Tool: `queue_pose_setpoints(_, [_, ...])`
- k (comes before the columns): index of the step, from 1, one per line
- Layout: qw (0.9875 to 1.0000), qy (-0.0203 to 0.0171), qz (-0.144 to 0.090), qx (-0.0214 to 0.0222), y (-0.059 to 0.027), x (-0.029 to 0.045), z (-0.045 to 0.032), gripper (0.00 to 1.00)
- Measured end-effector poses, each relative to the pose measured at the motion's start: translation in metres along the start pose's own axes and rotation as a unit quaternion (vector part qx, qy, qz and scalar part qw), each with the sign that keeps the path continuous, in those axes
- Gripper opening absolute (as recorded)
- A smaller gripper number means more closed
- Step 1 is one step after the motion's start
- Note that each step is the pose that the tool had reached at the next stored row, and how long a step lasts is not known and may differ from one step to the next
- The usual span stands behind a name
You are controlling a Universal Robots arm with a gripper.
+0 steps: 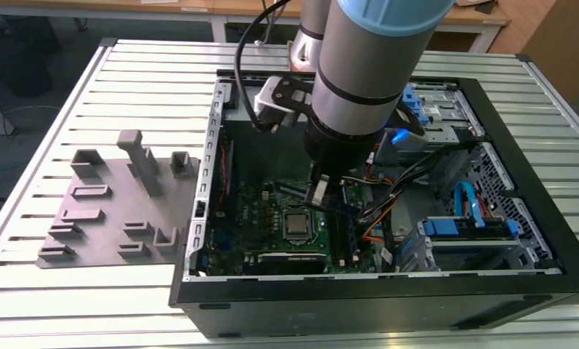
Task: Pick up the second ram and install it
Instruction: 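Insert the second ram into the second slot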
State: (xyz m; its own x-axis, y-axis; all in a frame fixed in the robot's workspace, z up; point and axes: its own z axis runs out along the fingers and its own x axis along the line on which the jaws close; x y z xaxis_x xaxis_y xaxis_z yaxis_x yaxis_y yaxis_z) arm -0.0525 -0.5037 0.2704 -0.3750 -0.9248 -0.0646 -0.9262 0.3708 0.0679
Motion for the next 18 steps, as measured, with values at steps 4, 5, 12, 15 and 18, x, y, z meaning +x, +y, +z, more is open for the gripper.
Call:
queue_pose_setpoints(4, [0.9998, -0.0014, 0.02, 0.0013, 0.0, 0.0, 0.0001, 0.11])
queue_pose_setpoints(5, [0.9997, -0.0017, 0.025, 0.0016, 0.0, 0.0, 0.0001, 0.11])
queue_pose_setpoints(12, [0.9982, -0.0041, 0.06, 0.0039, 0.0, 0.0, 0.0002, 0.11])
queue_pose_setpoints(15, [0.9971, -0.0052, 0.076, 0.0049, 0.0, 0.0, 0.0003, 0.11])
queue_pose_setpoints(18, [0.9957, -0.0063, 0.092, 0.006, 0.0, 0.0, 0.0003, 0.11])
